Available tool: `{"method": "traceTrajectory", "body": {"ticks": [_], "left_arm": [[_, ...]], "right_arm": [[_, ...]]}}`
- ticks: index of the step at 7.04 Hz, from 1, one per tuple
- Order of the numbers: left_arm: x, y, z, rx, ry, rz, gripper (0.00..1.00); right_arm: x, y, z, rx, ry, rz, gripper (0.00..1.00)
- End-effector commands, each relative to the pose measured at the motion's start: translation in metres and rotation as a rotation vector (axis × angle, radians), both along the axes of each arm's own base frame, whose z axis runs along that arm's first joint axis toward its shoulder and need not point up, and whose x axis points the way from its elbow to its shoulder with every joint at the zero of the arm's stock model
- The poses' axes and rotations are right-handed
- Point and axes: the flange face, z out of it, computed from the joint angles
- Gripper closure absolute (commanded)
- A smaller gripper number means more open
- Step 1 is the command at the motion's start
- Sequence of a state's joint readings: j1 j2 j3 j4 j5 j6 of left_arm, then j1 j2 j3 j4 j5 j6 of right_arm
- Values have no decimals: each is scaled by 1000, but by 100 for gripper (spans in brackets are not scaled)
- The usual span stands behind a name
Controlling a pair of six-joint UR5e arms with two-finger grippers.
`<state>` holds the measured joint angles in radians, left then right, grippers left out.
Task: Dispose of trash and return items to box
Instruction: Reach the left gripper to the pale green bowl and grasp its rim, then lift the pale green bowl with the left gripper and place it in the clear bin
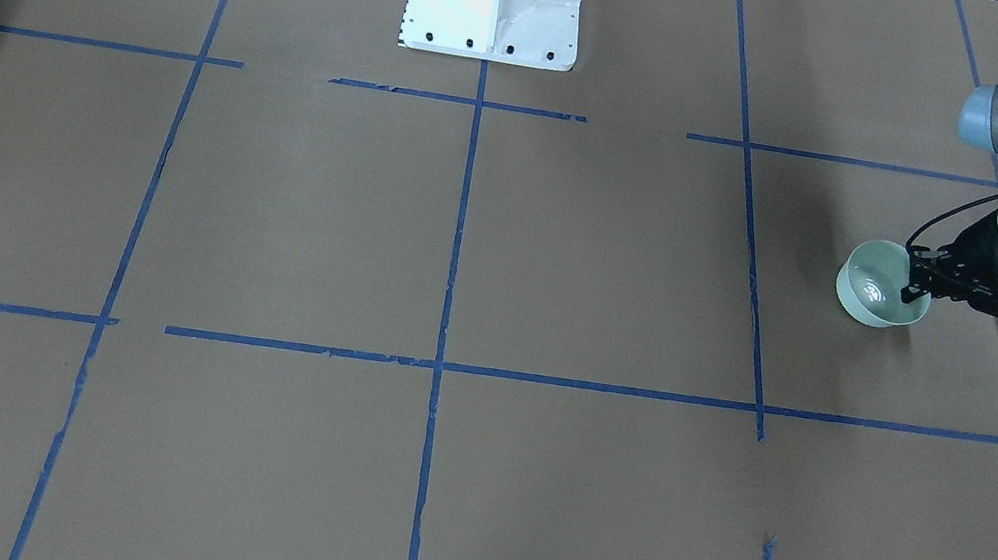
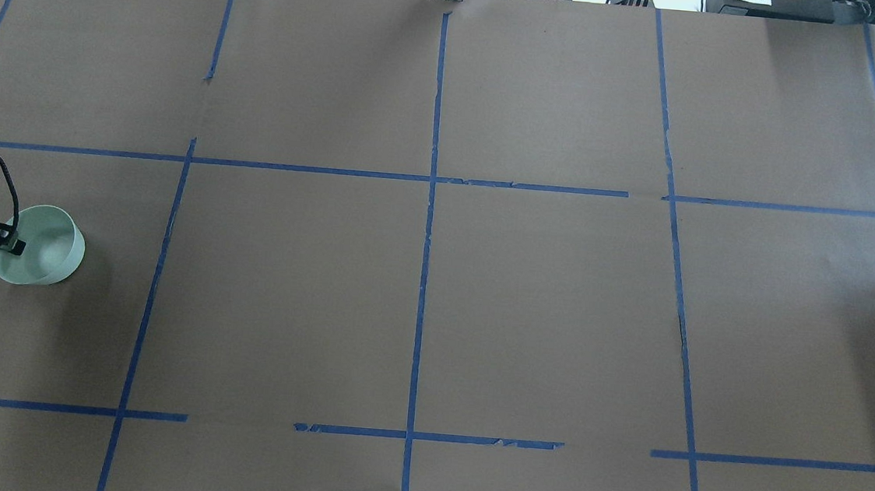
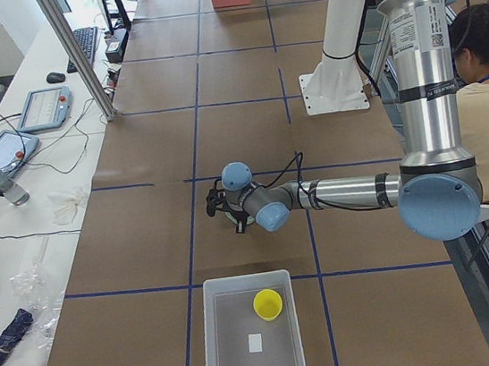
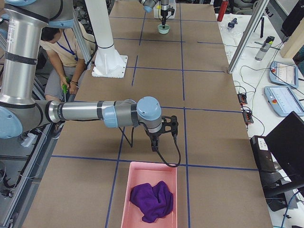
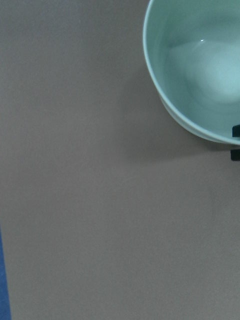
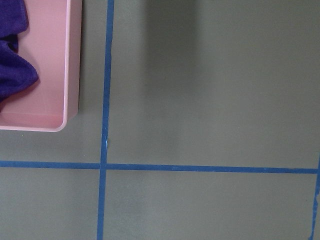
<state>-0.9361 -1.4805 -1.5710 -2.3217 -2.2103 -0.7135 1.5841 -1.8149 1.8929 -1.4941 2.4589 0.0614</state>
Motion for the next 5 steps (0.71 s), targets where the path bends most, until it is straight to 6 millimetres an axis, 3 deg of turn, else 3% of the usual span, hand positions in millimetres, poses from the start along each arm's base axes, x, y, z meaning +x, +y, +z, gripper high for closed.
{"method": "traceTrajectory", "body": {"ticks": [1, 2, 3, 4, 5], "left_arm": [[-1, -1, -47, 42, 57, -15, 100], [-7, 10, -77, 51, 128, 23, 100], [-38, 14, -104, 80, 183, 14, 100], [-101, 11, -114, 188, 174, -57, 100], [-162, 12, -87, 338, 98, -46, 100]], "right_arm": [[0, 0, -1, 2, 0, -1, 0], [-1, 0, -6, 11, -1, -1, 0], [-1, 0, -8, 16, -1, -1, 0], [-1, 0, -8, 16, -1, -1, 0], [-1, 0, -8, 16, -1, -1, 0]]}}
